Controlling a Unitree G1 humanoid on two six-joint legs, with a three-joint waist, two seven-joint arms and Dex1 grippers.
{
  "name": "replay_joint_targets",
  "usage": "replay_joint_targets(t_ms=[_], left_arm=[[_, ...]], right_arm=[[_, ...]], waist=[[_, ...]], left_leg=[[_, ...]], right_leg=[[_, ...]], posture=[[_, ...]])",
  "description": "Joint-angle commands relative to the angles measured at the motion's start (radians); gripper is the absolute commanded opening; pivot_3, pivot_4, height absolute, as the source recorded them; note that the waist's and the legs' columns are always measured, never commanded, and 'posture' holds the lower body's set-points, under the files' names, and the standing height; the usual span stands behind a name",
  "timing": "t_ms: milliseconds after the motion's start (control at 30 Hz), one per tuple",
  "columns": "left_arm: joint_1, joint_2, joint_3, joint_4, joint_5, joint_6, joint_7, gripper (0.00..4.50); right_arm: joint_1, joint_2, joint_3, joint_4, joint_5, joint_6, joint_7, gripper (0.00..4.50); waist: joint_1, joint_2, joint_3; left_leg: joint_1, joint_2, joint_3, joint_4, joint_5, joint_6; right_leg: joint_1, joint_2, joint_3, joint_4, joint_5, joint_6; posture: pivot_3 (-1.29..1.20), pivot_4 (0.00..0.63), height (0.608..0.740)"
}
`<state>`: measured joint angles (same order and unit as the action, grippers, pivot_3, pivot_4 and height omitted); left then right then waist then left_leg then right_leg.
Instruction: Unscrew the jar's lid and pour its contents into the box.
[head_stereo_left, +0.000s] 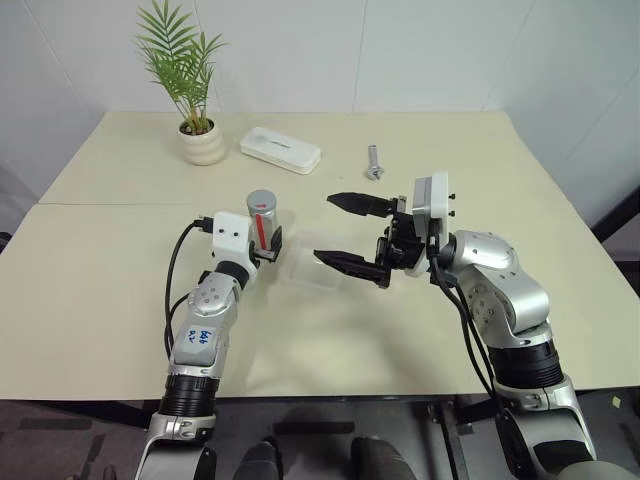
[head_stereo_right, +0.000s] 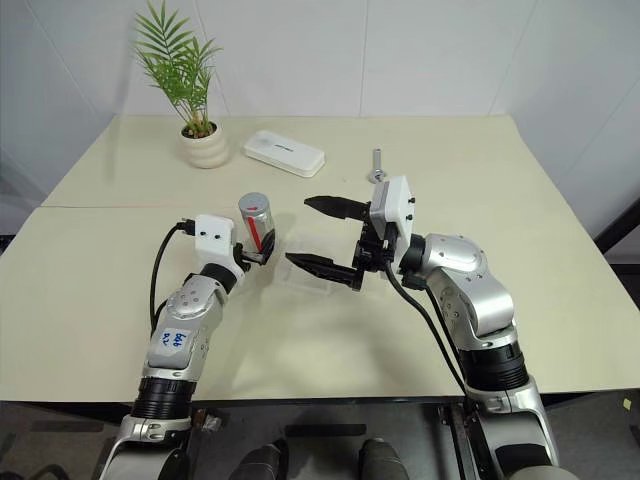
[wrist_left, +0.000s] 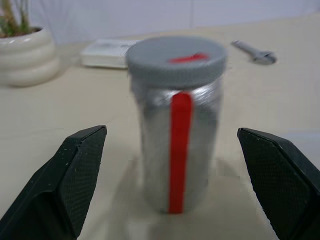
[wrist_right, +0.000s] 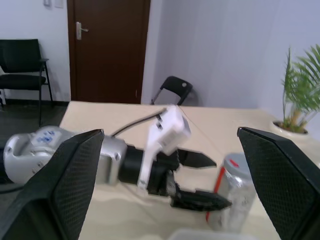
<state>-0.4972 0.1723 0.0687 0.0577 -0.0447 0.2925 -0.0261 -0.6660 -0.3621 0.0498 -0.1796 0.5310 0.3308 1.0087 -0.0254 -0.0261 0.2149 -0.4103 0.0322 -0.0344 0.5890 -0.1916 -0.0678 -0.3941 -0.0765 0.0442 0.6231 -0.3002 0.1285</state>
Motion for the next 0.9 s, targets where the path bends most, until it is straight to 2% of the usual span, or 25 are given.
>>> replay_joint_targets(t_ms=[33, 467, 567, 767, 900], left_arm=[[-0.047, 0.005, -0.010, 0.028, 0.028, -0.054, 0.003, 4.48], [-0.223, 0.009, 0.008, 0.351, 0.032, -0.220, 0.015, 4.48], [-0.231, 0.004, 0.010, 0.369, 0.026, -0.239, 0.017, 3.88], [-0.220, -0.010, 0.011, 0.346, 0.011, -0.229, 0.012, 2.04], [-0.209, 0.001, 0.029, 0.288, -0.020, -0.229, -0.016, 1.96]], right_arm=[[0.012, 0.009, -0.009, -0.057, 0.023, 0.001, -0.030, 4.50], [0.037, 0.004, -0.014, -0.111, 0.031, 0.018, -0.092, 4.50], [0.040, 0.003, -0.017, -0.112, 0.029, 0.015, -0.101, 4.50], [0.043, 0.002, -0.014, -0.105, 0.022, 0.007, -0.109, 4.50], [0.043, 0.003, -0.015, -0.098, 0.021, 0.008, -0.115, 4.50]], waist=[[0.001, 0.000, 0.000], [0.000, 0.000, 0.000], [-0.001, 0.000, 0.000], [-0.001, 0.000, 0.000], [-0.001, 0.000, 0.000]], left_leg=[[0.000, 0.000, 0.000, 0.000, 0.000, 0.000], [-0.001, 0.000, 0.000, 0.001, 0.000, 0.000], [-0.001, 0.000, 0.000, 0.001, 0.000, 0.000], [-0.001, 0.000, 0.000, 0.001, 0.000, 0.000], [-0.001, 0.000, 0.000, 0.001, 0.000, 0.000]], right_leg=[[0.000, 0.000, 0.000, 0.000, 0.000, 0.000], [0.000, 0.000, 0.000, -0.001, 0.000, 0.001], [0.000, 0.000, 0.000, -0.001, 0.001, 0.001], [0.000, 0.000, 0.000, -0.001, 0.001, 0.001], [0.000, 0.000, 0.000, -0.001, 0.001, 0.001]], posture=[[0.00, 0.150, 0.740], [0.00, 0.150, 0.740], [0.00, 0.150, 0.740], [0.00, 0.150, 0.740], [0.00, 0.150, 0.740]])
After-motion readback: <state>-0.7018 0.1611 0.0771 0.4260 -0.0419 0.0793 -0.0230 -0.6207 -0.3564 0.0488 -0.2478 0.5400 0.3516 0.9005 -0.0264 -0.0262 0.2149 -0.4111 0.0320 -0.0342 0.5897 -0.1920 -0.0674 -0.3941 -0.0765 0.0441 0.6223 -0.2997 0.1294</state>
